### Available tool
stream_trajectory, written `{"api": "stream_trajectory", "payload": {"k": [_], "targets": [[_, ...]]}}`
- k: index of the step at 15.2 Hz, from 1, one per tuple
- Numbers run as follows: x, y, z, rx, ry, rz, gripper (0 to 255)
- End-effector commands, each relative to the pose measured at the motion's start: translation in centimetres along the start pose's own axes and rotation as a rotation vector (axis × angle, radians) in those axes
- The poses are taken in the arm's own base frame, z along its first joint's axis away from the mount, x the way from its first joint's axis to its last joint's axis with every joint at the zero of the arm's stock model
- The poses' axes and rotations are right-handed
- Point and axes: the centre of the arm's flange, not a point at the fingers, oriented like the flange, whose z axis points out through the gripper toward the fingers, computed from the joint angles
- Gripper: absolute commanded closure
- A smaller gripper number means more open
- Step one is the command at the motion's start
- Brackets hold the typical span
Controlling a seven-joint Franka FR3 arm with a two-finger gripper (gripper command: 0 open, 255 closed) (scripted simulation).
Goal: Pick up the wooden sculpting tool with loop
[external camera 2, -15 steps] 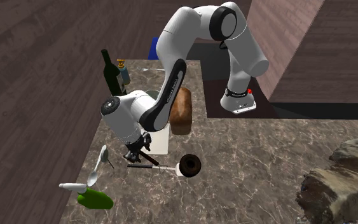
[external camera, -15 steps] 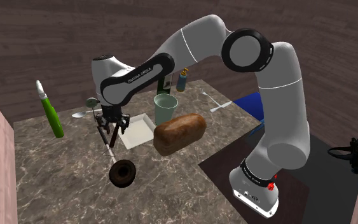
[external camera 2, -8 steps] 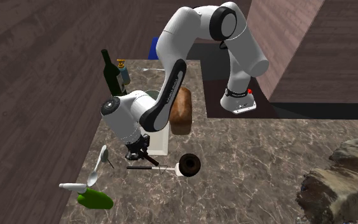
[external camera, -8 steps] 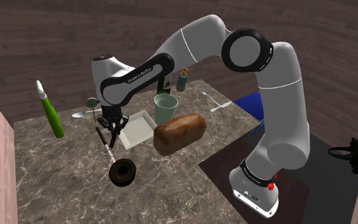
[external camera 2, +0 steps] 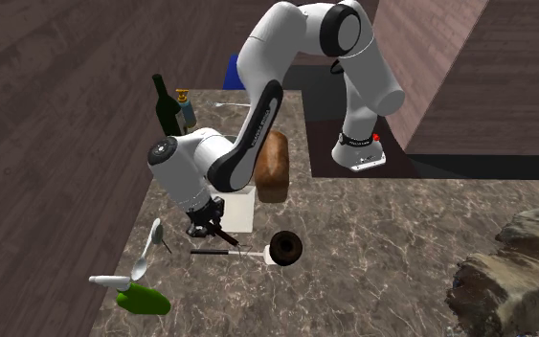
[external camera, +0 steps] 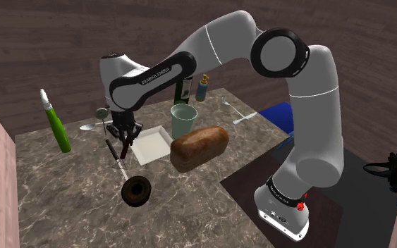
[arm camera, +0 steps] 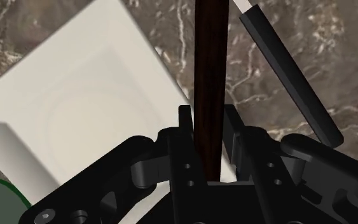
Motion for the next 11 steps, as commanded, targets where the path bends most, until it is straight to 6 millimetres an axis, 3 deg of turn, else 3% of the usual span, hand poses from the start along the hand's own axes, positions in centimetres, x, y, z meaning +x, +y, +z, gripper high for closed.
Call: {"api": "stream_trajectory", "payload": {"k": [1,9,11], "targets": [[-0.1,0.2,-1.0,0.000,0.000,0.000,255],[-0.6,0.6,-5.2,0.000,0.000,0.000,255],[-0.6,0.6,-5.3,0.000,0.000,0.000,255]]}}
